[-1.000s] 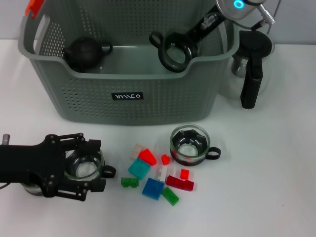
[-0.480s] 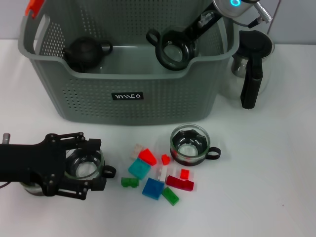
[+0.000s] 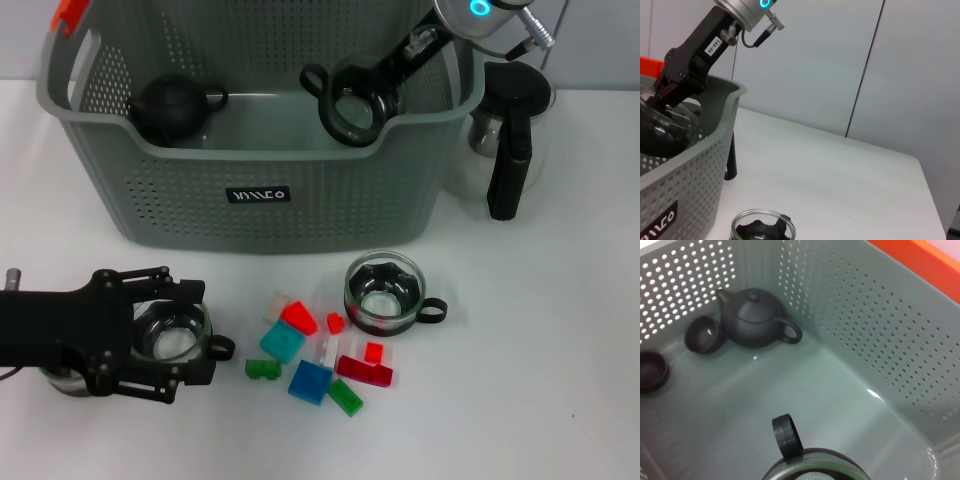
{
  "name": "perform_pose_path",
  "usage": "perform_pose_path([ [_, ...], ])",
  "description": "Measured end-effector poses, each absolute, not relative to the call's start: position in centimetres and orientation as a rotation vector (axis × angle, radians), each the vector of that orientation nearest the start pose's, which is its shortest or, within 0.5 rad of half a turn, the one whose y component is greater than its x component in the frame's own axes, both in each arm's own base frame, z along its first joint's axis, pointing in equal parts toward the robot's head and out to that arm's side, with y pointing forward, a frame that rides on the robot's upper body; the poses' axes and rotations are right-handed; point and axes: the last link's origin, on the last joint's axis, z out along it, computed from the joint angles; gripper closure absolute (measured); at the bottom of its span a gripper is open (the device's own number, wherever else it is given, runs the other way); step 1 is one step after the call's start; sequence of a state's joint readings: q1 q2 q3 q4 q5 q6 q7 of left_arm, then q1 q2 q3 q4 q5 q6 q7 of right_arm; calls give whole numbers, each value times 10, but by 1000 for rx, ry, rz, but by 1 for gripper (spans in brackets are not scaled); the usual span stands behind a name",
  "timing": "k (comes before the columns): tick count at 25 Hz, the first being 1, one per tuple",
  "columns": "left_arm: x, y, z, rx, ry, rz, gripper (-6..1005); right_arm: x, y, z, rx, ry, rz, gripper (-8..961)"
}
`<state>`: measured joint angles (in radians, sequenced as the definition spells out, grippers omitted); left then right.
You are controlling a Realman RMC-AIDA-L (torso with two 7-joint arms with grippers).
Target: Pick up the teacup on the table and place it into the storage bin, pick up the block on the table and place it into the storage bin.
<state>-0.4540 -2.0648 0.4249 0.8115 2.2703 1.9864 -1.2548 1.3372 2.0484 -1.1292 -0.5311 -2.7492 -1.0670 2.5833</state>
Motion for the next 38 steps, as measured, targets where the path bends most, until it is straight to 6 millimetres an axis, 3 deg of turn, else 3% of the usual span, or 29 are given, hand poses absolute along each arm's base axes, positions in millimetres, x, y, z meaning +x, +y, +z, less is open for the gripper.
perform_pose_path([
  [19, -287, 265, 45, -2907, -478, -710, 65, 61, 484, -37, -2459, 669, -362, 909],
  [38, -288, 268, 43, -2896, -487, -704, 65, 70, 488, -52, -2452, 565, -324, 909],
])
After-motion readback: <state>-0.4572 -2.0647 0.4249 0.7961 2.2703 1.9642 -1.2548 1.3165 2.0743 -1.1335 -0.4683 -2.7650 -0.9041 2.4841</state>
